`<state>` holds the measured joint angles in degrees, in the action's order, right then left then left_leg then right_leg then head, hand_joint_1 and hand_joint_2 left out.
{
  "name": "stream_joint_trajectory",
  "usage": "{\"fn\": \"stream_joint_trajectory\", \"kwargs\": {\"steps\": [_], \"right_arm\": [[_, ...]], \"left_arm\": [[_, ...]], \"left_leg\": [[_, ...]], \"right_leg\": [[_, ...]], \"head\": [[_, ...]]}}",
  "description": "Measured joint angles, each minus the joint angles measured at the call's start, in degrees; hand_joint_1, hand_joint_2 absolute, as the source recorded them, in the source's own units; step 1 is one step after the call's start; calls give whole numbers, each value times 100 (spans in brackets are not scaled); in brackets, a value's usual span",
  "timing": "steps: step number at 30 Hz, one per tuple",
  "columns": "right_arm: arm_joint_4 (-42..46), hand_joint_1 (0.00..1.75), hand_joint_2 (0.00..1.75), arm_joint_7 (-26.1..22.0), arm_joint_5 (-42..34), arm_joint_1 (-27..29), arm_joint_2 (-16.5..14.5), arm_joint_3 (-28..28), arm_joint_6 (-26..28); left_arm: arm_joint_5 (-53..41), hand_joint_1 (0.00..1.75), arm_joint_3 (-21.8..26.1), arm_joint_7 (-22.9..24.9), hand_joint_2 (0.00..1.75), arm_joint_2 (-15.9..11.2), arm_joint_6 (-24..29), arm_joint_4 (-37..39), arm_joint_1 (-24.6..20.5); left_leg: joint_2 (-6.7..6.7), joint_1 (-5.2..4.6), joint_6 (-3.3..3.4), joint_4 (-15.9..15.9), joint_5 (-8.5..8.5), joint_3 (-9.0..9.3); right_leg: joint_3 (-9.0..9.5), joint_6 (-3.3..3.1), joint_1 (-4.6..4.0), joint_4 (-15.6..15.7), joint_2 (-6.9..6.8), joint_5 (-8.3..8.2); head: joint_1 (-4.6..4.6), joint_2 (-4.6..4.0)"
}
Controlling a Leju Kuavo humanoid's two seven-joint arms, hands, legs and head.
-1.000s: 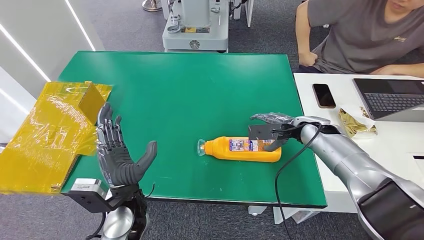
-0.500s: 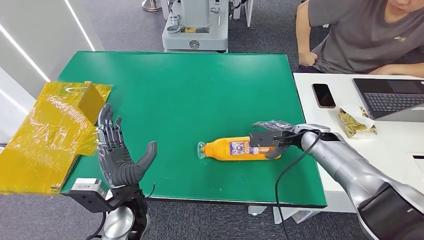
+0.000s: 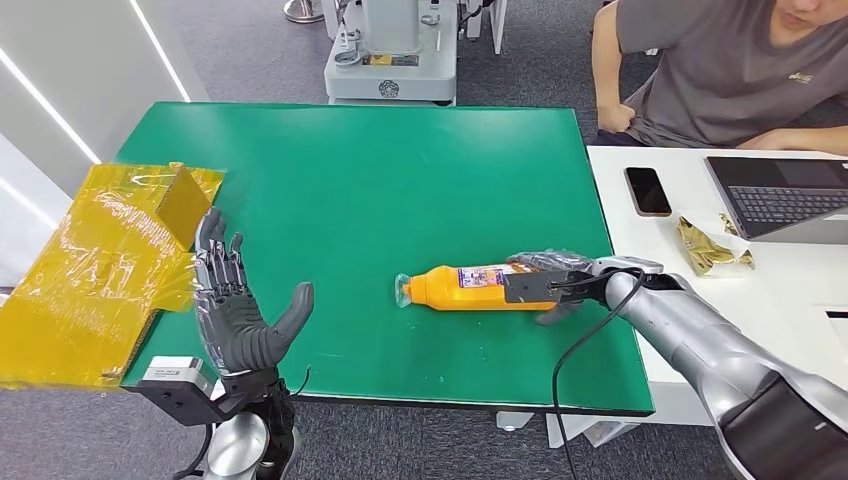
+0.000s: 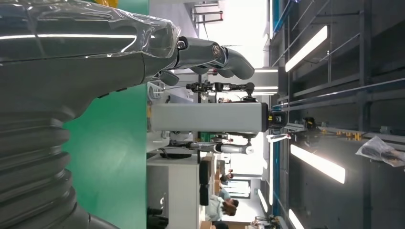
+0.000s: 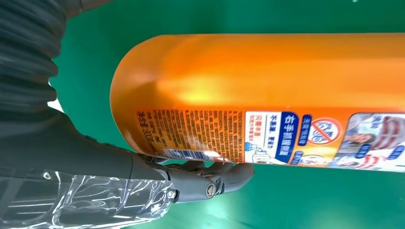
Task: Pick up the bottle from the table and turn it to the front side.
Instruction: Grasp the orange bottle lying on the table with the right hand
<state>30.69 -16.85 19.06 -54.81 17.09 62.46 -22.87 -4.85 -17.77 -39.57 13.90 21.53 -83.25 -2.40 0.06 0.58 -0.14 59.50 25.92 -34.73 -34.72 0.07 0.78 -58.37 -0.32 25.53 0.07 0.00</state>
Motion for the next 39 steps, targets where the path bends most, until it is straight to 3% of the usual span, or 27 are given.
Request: {"fn": "stream_joint_trajectory", "kwargs": {"steps": [5, 8, 12, 15, 33, 35, 39], "right_arm": [[1, 0, 175, 1, -1, 59, 15, 18, 97], [12, 18, 175, 15, -4, 99, 22, 23, 165], [22, 168, 175, 26, -7, 139, 42, 23, 196], [41, 175, 175, 30, -10, 153, 56, 23, 208], [291, 175, 175, 9, -96, 311, 220, 13, 452], [380, 175, 175, 27, -101, 407, 245, -30, 711], [649, 175, 175, 43, -68, 761, 231, -325, 1758]], "left_arm": [[0, 0, 0, 1, 175, 0, 7, 0, 0], [3, 0, 0, 1, 175, 0, 9, 2, -1], [7, 0, 0, 1, 175, 0, 7, 2, -1], [9, 0, 0, 1, 175, 0, 7, 7, -2], [26, 0, 0, -19, 175, -1, -2, 81, -14], [26, 0, 0, -20, 175, -2, 5, 81, -12], [21, 0, 0, -23, 175, -2, 53, 81, 0]], "left_leg": [[0, 0, 0, 0, 0, 1], [0, 0, 0, 0, 0, 1], [0, 0, 0, 0, 0, 1], [0, 0, 0, 0, 0, 1], [0, 0, 0, 0, 0, 3], [0, 0, 0, 0, 0, 2], [-1, 1, 1, -2, 1, -2]], "right_leg": [[0, 0, 0, 0, 0, 0], [0, 0, 0, 0, 0, 0], [0, 0, 0, -1, 0, 0], [0, 0, 0, 0, 0, 0], [2, 0, 0, 0, 0, 0], [2, 0, 0, 0, 0, 0], [1, 0, -1, -1, -1, 0]], "head": [[0, 0], [0, 0], [0, 0], [0, 0], [0, 0], [1, 0], [-1, 0]]}}
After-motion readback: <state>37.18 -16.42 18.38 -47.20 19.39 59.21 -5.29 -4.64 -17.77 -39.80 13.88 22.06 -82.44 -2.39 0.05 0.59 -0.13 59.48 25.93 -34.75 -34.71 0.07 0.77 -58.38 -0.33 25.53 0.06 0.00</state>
